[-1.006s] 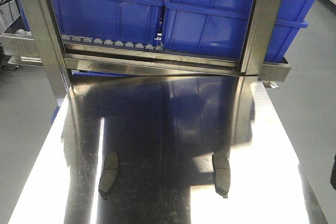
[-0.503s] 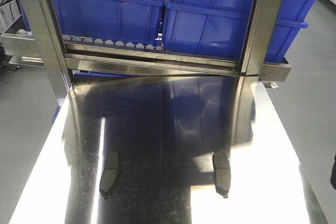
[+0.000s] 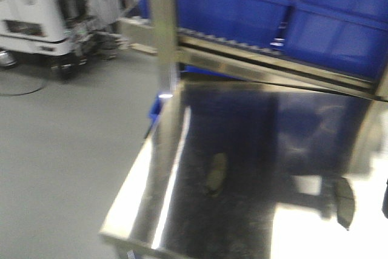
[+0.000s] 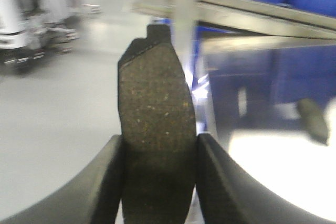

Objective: Move and align brake pads A on conveyor
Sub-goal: 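Turn the base away from the table carrying both brake pads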

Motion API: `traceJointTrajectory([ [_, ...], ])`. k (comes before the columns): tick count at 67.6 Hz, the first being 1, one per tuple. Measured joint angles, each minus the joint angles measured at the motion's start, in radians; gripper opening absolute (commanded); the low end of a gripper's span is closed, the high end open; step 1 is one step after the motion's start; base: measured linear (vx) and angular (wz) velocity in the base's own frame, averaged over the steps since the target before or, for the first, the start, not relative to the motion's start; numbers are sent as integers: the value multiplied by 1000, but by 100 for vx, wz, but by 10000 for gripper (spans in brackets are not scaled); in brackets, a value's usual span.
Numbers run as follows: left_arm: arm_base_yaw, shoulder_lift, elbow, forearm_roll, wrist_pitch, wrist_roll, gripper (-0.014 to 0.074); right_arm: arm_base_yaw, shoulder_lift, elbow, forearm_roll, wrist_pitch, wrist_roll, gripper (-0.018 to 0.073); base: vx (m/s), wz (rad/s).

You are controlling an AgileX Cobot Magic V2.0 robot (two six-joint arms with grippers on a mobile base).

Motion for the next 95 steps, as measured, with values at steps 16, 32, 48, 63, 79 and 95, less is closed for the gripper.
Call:
traceJointTrajectory([
  [16, 0, 0, 0, 1, 0, 0, -6, 0, 0, 0, 0, 1, 0, -10, -20, 86],
  [32, 0, 0, 0, 1, 0, 0, -6, 0, 0, 0, 0, 1, 0, -10, -20, 78],
  [48, 0, 0, 0, 1, 0, 0, -6, 0, 0, 0, 1, 1, 0, -10, -19, 74],
  [63, 0, 0, 0, 1, 0, 0, -6, 0, 0, 0, 1, 1, 0, -10, -18, 77],
  [79, 0, 0, 0, 1, 0, 0, -6, 0, 0, 0, 1, 1, 0, -10, -13, 82],
  [95, 0, 0, 0, 1, 0, 0, -6, 0, 0, 0, 1, 2, 0, -10, -3, 86],
])
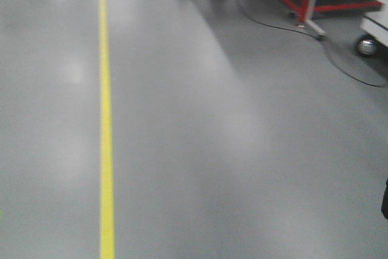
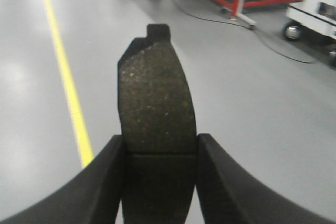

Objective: Move and align brake pads A on conveyor
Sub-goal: 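Turn the base away from the table carrying both brake pads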

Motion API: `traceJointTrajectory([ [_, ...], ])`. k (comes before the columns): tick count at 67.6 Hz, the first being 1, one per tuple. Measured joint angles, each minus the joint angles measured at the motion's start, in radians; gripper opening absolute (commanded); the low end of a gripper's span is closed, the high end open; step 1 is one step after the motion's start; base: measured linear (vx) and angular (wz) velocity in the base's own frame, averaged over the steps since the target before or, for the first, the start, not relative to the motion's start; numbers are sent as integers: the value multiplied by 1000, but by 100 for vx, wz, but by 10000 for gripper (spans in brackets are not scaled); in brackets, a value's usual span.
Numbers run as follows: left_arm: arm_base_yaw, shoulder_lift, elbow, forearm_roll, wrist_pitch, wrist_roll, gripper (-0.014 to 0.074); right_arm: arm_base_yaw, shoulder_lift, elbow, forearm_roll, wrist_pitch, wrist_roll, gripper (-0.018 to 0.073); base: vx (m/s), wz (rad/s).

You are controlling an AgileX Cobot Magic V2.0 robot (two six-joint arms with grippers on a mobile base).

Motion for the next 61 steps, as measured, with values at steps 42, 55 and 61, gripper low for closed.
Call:
traceJointTrajectory([
  [42, 0, 0, 0, 0, 0, 0, -6, 0, 0, 0, 0, 1, 0, -10, 12, 48],
  [55, 0, 0, 0, 0, 0, 0, -6, 0, 0, 0, 0, 1, 0, -10, 29, 11],
  [61, 0, 0, 0, 0, 0, 0, -6, 0, 0, 0, 0, 1, 0, -10, 37, -2],
])
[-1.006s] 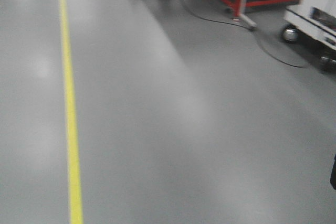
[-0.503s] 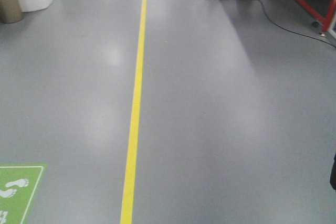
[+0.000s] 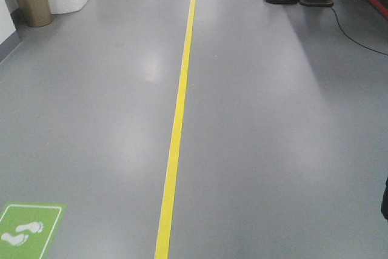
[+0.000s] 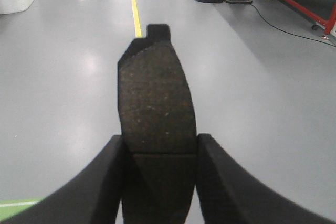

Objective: Move and align brake pads A on conveyor
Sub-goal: 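Turn the base away from the table carrying both brake pads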

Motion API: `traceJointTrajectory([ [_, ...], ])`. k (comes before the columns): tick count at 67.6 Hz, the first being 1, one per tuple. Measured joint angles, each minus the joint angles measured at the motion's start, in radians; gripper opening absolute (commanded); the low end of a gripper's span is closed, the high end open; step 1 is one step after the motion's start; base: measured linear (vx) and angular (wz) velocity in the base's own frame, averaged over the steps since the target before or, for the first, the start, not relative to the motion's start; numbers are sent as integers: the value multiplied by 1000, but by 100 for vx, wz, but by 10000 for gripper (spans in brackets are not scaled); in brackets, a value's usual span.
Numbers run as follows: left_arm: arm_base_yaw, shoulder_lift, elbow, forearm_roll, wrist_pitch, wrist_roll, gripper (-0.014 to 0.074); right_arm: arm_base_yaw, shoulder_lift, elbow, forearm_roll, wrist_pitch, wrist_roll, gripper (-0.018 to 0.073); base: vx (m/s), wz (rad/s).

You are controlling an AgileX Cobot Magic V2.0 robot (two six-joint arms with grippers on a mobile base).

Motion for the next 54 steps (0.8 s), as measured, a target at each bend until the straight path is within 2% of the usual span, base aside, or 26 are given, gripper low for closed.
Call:
traceJointTrajectory([
  [23, 0, 0, 0, 0, 0, 0, -6, 0, 0, 0, 0, 0, 0, -10, 50, -11],
  [54, 0, 0, 0, 0, 0, 0, -6, 0, 0, 0, 0, 0, 0, -10, 61, -8],
])
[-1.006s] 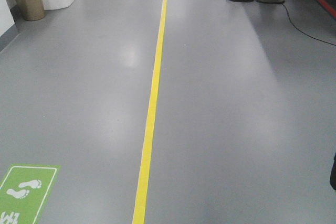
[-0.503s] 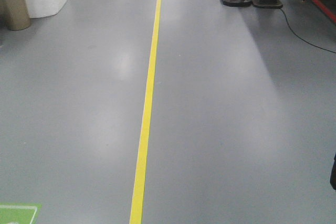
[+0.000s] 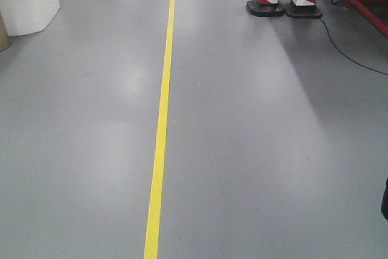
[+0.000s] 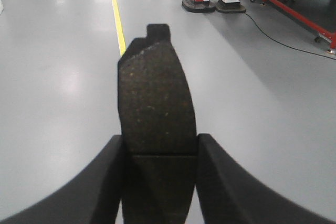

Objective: Move and align brake pads A on conveyor
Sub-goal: 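Turn the base away from the table carrying both brake pads, then drive past the striped cones toward the black belt conveyor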

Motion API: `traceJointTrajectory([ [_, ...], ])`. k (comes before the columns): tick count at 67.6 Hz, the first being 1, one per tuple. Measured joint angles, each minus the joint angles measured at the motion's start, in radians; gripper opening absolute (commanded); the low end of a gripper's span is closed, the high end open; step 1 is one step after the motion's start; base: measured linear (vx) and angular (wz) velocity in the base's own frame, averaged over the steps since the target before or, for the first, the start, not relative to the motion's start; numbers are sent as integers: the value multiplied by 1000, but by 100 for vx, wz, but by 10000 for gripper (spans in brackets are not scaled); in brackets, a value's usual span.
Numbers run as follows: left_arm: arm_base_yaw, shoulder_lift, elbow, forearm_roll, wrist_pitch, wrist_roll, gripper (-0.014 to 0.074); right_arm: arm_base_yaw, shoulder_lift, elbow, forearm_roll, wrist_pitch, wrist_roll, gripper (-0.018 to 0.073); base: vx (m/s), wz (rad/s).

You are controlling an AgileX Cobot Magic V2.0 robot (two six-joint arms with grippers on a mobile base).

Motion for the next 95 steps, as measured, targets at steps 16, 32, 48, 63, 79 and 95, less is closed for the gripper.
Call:
traceJointTrajectory([
  [16, 0, 0, 0, 0, 0, 0, -6, 0, 0, 0, 0, 0, 0, -10, 70, 2],
  [32, 0, 0, 0, 0, 0, 0, -6, 0, 0, 0, 0, 0, 0, -10, 71, 3],
  [48, 0, 0, 0, 0, 0, 0, -6, 0, 0, 0, 0, 0, 0, -10, 71, -3],
  [63, 0, 0, 0, 0, 0, 0, -6, 0, 0, 0, 0, 0, 0, -10, 73, -5],
  [79, 0, 0, 0, 0, 0, 0, -6, 0, 0, 0, 0, 0, 0, -10, 74, -5],
  [95, 0, 0, 0, 0, 0, 0, -6, 0, 0, 0, 0, 0, 0, -10, 75, -2],
])
